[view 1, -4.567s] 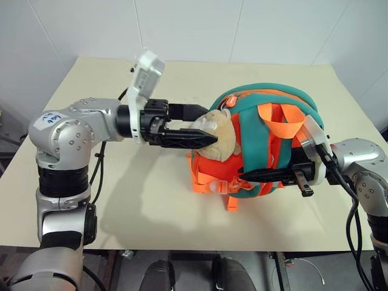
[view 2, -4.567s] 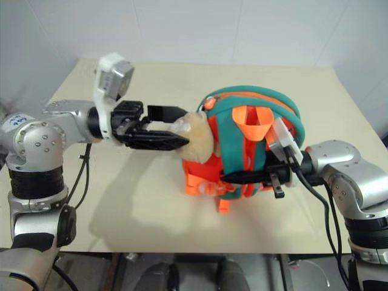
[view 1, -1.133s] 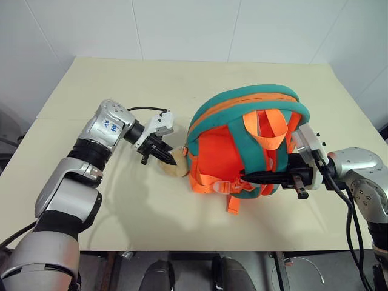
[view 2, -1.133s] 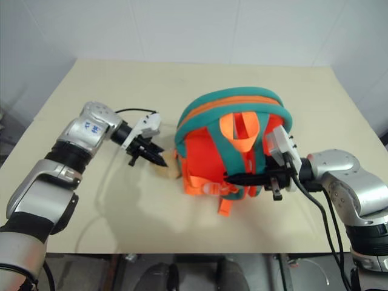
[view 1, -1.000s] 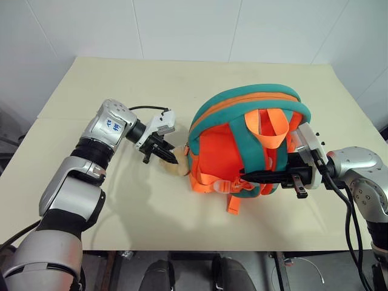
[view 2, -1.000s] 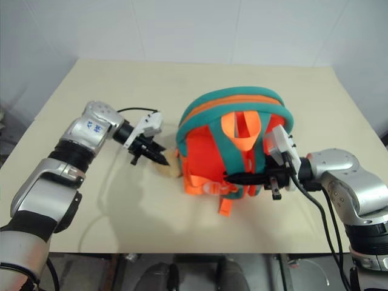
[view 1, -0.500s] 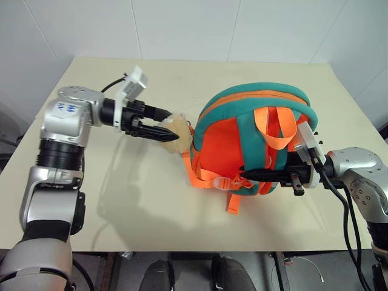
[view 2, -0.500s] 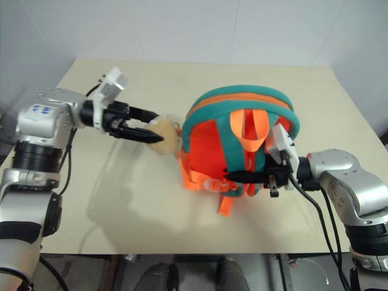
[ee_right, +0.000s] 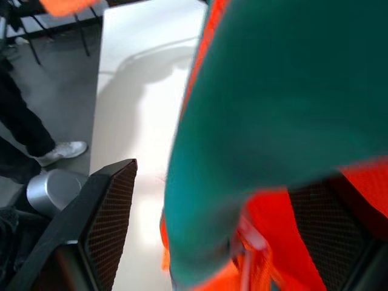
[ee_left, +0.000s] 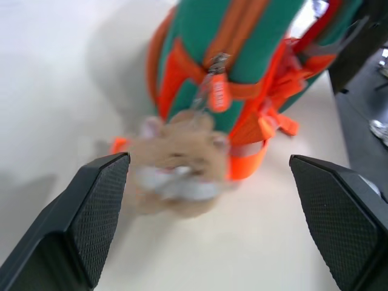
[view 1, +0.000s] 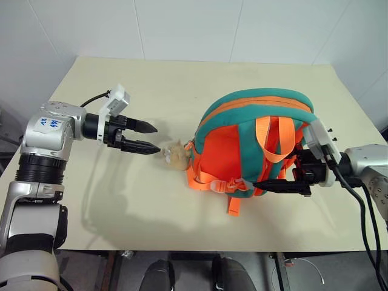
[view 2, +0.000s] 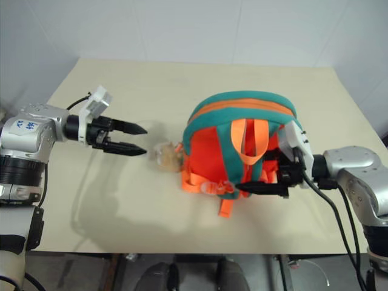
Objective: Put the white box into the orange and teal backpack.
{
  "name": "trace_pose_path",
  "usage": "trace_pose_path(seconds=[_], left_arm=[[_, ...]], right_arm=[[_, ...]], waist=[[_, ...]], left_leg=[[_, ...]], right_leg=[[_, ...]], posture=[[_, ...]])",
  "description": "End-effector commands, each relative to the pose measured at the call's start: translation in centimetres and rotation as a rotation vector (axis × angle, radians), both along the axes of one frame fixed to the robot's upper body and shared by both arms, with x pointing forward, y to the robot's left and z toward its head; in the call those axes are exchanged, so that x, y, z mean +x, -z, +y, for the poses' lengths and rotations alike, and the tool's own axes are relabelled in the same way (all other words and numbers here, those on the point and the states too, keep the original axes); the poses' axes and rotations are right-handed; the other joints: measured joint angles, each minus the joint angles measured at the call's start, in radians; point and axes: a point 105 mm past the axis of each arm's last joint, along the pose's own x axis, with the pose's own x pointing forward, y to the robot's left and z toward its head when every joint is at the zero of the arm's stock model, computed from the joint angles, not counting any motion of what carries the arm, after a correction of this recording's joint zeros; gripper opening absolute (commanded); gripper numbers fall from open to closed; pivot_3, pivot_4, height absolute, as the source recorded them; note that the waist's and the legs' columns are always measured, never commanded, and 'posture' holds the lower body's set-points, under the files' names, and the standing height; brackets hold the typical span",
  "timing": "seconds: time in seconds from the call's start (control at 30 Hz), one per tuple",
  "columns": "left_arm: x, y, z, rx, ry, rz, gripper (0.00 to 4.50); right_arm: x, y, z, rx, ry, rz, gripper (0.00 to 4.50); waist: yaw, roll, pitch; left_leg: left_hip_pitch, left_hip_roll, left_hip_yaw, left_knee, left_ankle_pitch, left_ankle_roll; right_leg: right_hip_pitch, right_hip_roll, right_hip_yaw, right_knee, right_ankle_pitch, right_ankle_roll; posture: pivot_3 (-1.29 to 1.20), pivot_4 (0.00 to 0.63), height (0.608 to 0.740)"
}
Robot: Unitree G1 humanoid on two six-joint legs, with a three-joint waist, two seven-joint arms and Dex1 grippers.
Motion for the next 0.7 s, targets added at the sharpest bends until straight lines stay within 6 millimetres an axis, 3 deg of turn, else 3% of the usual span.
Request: trace_pose_path(seconds=[0.03,0.23,0.47,0.6,0.7], left_arm=[[0.4,-2.3,1.4,-0.021,-0.035,-0.086,4.50],[0.9,-3.4,3.0,-0.121,-0.033,-0.173,4.50],[0.6,-4.0,4.5,-0.267,-0.022,-0.288,4.50],[0.4,-4.2,5.3,-0.296,-0.015,-0.359,4.50],[-0.2,-4.5,5.3,-0.306,0.028,-0.406,4.50]], right_arm=[[0.2,-1.1,-1.9,-0.033,0.057,-0.054,4.48],[0.6,-1.3,-6.0,-0.093,0.162,-0.051,4.48],[0.6,-3.8,-12.2,-0.147,0.391,-0.134,4.48],[1.0,-6.1,-14.4,-0.084,0.509,-0.231,4.48],[0.9,-6.5,-15.0,-0.047,0.543,-0.254,4.48]], waist=[[0.000,0.000,0.000],[-0.001,0.000,0.000],[-0.003,0.000,0.000],[-0.004,0.000,0.000],[-0.005,0.000,0.000]], left_leg=[[0.000,0.000,0.000,0.000,0.000,0.000],[0.000,0.000,0.001,0.000,0.000,0.000],[0.000,0.001,0.010,0.000,0.000,0.000],[0.001,0.001,0.011,0.000,0.000,0.000],[0.001,0.001,0.012,0.000,0.000,0.000]], right_leg=[[0.000,0.000,0.000,0.000,0.000,0.000],[0.000,0.000,0.000,0.000,0.000,0.000],[-0.001,0.000,0.000,0.000,0.000,0.000],[-0.001,0.000,0.000,0.000,0.000,0.000],[-0.001,0.000,0.001,0.001,0.000,0.000]], posture=[[0.00,0.150,0.740],[0.00,0.150,0.740],[0.00,0.150,0.740],[0.00,0.150,0.740],[0.00,0.150,0.740]])
